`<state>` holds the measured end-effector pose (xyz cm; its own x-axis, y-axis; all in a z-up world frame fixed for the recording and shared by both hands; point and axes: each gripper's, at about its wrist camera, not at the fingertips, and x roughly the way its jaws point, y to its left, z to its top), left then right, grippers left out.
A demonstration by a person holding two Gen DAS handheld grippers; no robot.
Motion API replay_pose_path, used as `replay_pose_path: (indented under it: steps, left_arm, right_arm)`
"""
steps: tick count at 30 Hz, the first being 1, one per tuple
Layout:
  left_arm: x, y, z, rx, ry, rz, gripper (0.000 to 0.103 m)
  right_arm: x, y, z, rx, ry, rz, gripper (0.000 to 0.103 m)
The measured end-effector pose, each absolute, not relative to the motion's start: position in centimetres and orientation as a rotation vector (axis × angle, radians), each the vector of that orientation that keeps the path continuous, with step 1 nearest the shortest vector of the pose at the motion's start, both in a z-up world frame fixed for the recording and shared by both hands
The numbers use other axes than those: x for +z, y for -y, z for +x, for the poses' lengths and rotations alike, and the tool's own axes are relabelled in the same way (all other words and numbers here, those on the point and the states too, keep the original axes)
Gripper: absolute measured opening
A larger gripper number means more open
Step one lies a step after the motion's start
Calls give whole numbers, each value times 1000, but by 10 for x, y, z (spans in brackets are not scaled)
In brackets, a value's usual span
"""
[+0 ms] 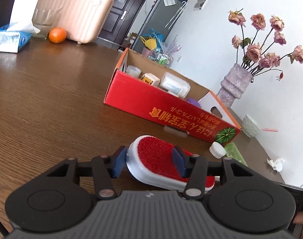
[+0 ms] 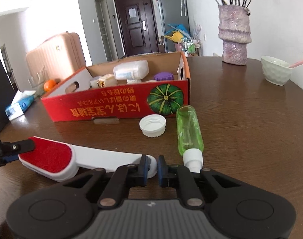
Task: Organize rigid objects
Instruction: 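Lower the lint brush into the box and open both tools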
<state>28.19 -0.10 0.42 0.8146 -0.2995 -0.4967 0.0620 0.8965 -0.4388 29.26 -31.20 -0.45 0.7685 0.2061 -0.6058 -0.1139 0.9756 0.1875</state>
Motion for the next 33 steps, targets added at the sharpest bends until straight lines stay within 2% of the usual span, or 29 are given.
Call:
replay_pose_path:
  steps: [6,14,19,24,25,33]
  left_arm:
    - [39,-5,308,-264,-528,-429,51]
    - [79,-2,423,-273,-498,-422,51]
    - [70,7,489,-282,-554,-398,51]
    - [38,20,528,-277,-640,-400,51]
    - [32,23,533,-281,-655,-387,48]
    - [27,23,532,-277,-611,-309,51]
  right_arm:
    - [36,313,305,153,-547,137,11]
    - [66,313,399,110,-489,160,11]
    - [48,316,453,71,-536,161,11]
    - [19,308,483,14,-578,38,10]
    - [16,306,484,13,-574,14,10]
    - [4,277,478,7,-478,-159,11]
